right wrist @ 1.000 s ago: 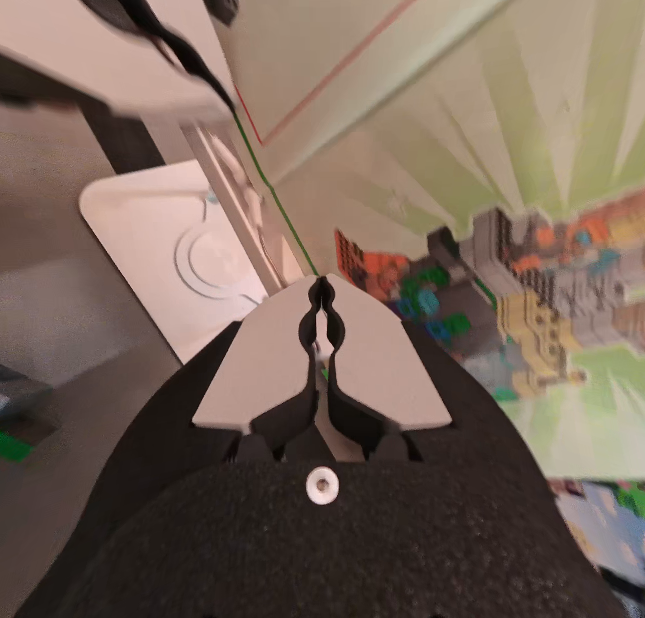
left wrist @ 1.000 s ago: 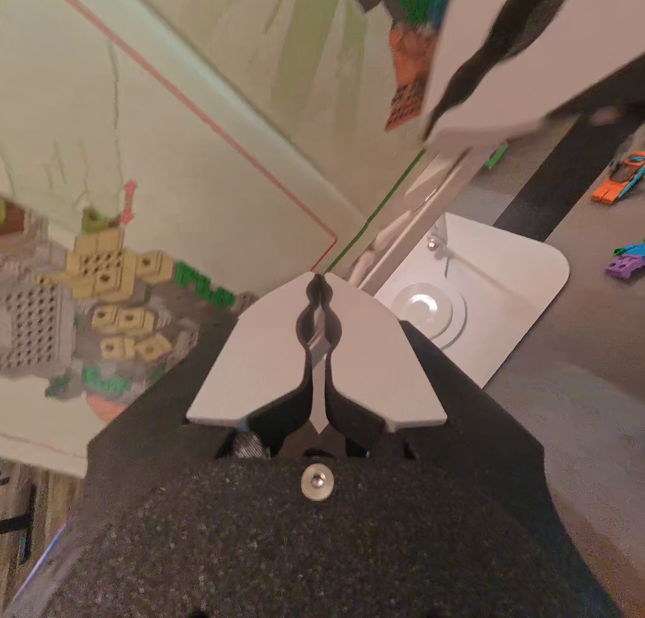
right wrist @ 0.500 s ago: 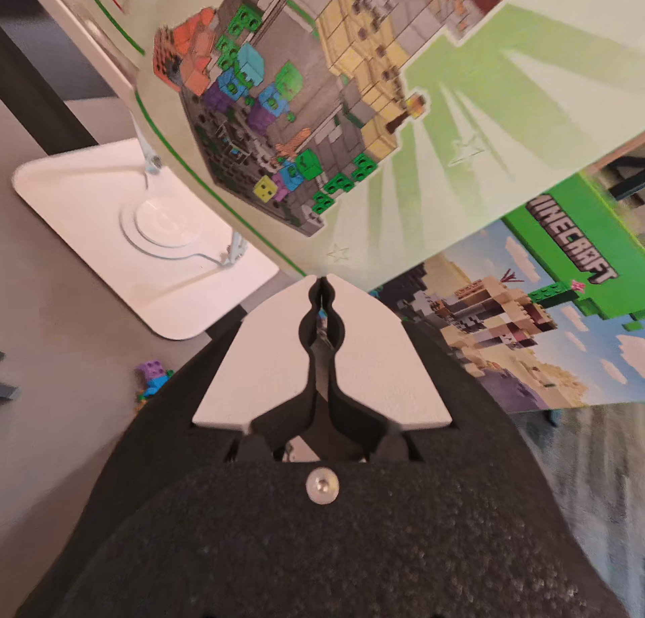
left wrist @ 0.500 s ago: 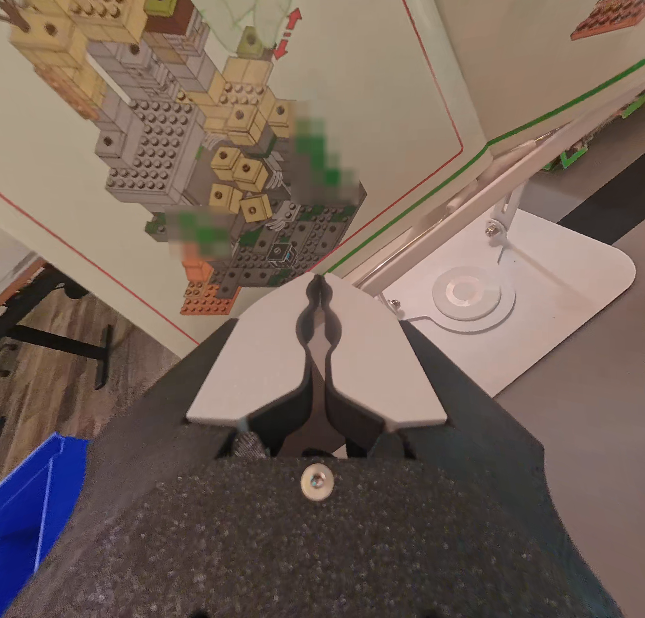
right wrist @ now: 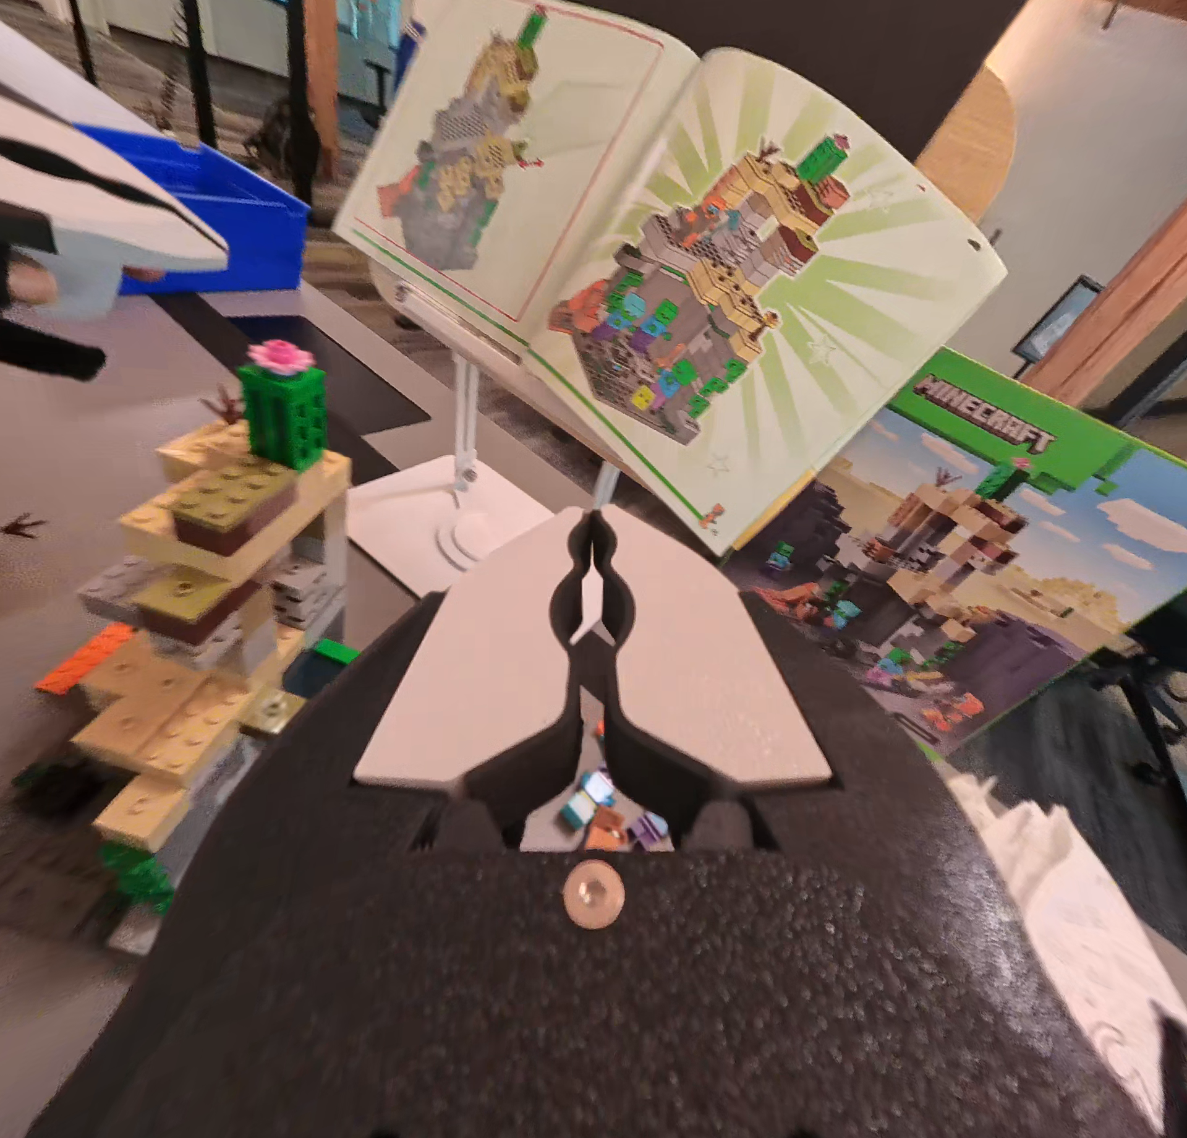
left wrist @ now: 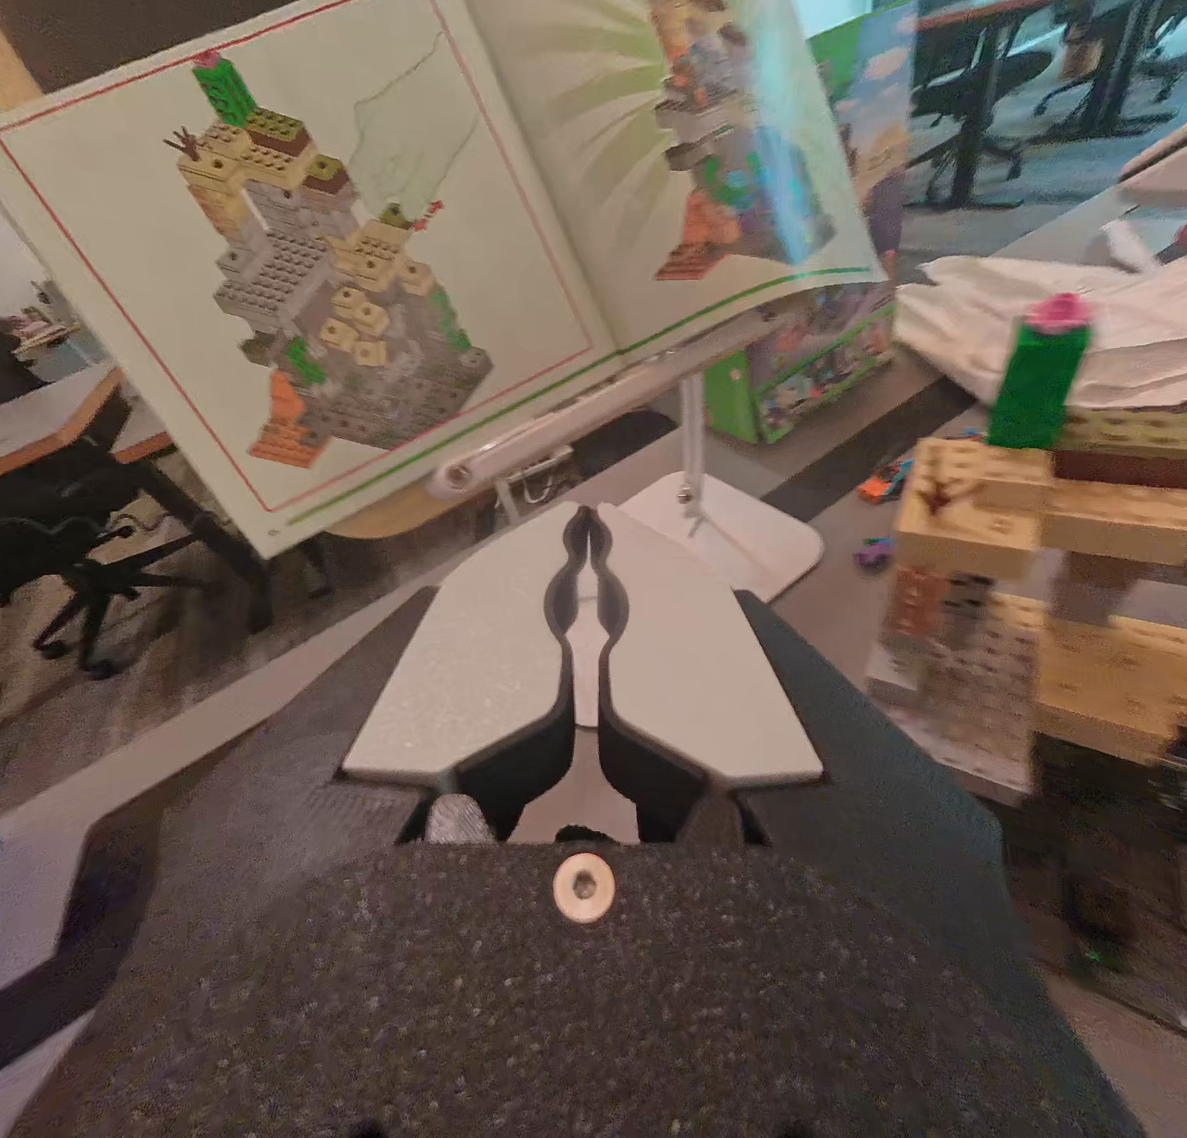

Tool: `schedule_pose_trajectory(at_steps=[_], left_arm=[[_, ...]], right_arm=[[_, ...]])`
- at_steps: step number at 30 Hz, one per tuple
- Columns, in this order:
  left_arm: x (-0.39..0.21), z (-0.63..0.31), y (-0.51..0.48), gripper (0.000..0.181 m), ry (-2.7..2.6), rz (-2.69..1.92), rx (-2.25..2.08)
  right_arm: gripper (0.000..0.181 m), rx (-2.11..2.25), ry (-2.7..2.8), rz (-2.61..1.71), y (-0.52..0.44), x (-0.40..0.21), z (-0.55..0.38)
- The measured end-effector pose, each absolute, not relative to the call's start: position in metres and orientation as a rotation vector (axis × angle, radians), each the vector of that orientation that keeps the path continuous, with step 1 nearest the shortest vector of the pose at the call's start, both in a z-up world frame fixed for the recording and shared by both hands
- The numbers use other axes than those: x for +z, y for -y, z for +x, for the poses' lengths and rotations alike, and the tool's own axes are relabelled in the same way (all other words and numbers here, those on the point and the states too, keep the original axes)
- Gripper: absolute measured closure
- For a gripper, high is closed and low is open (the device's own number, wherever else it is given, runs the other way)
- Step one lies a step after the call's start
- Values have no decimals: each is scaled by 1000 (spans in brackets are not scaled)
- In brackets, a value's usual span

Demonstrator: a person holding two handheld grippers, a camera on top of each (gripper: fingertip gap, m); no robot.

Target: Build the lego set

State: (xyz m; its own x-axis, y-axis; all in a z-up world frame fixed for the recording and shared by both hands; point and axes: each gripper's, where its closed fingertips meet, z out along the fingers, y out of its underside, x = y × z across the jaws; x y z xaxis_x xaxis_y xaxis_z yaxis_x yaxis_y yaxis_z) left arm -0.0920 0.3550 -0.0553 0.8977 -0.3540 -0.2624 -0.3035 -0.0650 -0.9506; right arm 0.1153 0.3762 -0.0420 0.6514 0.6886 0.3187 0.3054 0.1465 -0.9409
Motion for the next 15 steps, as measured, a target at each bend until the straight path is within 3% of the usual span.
schedule_pose_trajectory(at_steps=[8,15], left_arm=[[-73,-62,-309,181,-485,-1595,-189],[-79,-56,-307,181,-506,-1587,-201]], right_arm=[[181,248,1172,-1399,-403,-15,44],[181,60,1445,-1585,-465,-32,-39]])
